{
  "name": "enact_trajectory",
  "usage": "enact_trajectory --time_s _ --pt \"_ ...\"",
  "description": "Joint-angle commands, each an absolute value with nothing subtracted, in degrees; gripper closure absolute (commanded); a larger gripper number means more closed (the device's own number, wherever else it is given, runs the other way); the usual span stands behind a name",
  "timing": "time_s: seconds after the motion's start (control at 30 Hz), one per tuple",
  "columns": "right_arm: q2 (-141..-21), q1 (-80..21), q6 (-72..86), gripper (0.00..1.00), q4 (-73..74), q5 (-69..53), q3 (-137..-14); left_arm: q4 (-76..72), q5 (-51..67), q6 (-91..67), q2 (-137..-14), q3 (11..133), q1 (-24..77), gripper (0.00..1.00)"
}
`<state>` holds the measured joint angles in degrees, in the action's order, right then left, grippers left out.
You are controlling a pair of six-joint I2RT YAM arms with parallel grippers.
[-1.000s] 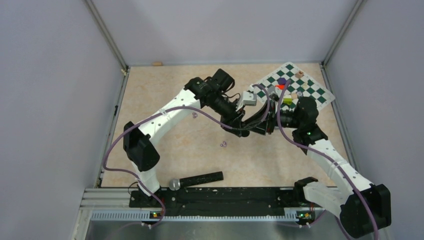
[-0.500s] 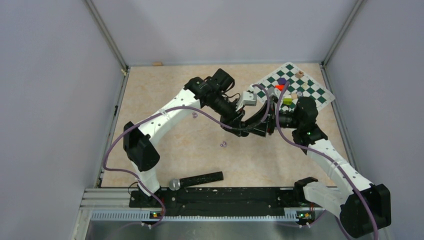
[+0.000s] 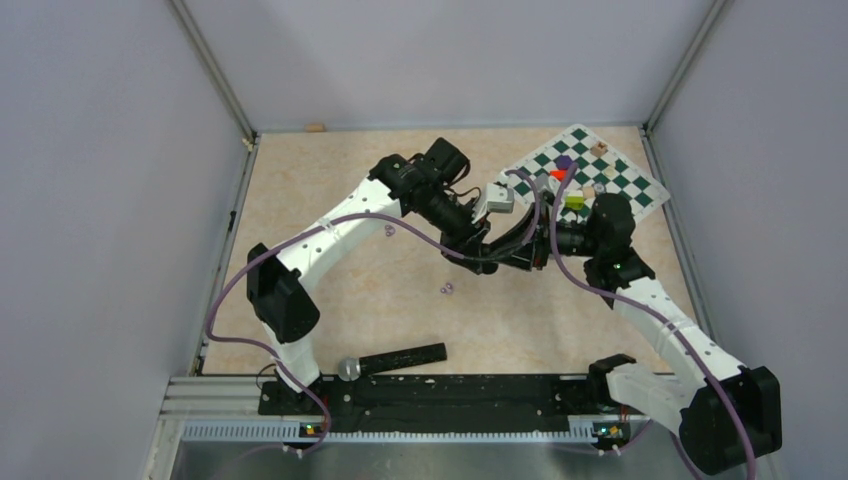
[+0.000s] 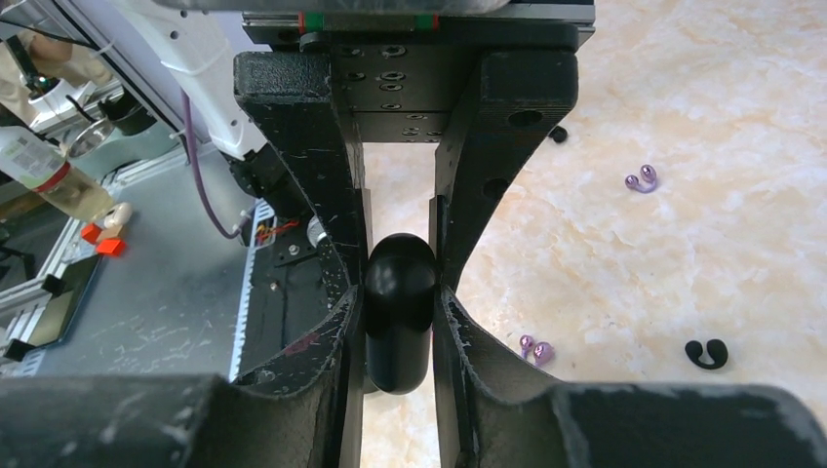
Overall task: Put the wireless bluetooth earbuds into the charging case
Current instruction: Pick up the charging case at the center of the board.
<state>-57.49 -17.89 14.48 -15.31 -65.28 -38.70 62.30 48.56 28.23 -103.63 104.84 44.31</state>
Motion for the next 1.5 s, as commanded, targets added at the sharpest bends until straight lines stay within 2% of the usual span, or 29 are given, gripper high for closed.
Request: enact_trajectory --time_s 0.0,0.1,0.23,0.43,0.6,0.93,1.47 --pt "-57.77 -18.60 13.21 0.81 -15.00 -66.00 -41.55 61.15 49.27 28.30 -102.79 107.22 44.30 0.87" --pt "-57.39 -18.63 13.62 0.86 -14.94 -65.18 -41.93 61.04 48.68 27.99 -102.62 107.30 44.30 0.82" --pt "-56.29 -18.39 14.36 0.88 -15.36 -62.99 -42.08 60.96 48.08 27.86 -102.04 107.22 44.30 0.65" --pt "-54.92 -17.12 18.05 0.90 -19.13 -60.42 -40.97 60.93 48.25 27.65 -101.54 107.10 44.22 0.54" --pt "-55.10 -16.76 19.50 0.91 -20.80 -60.02 -40.30 60.63 48.66 27.32 -101.04 107.18 44.02 0.52" --pt "-56.30 -16.19 21.54 0.91 -23.13 -60.50 -39.33 59.04 50.76 25.57 -99.86 106.67 42.14 0.55" --pt "-57.81 -16.08 24.17 0.91 -25.94 -60.87 -38.61 58.56 53.33 25.78 -100.73 106.08 41.48 0.54"
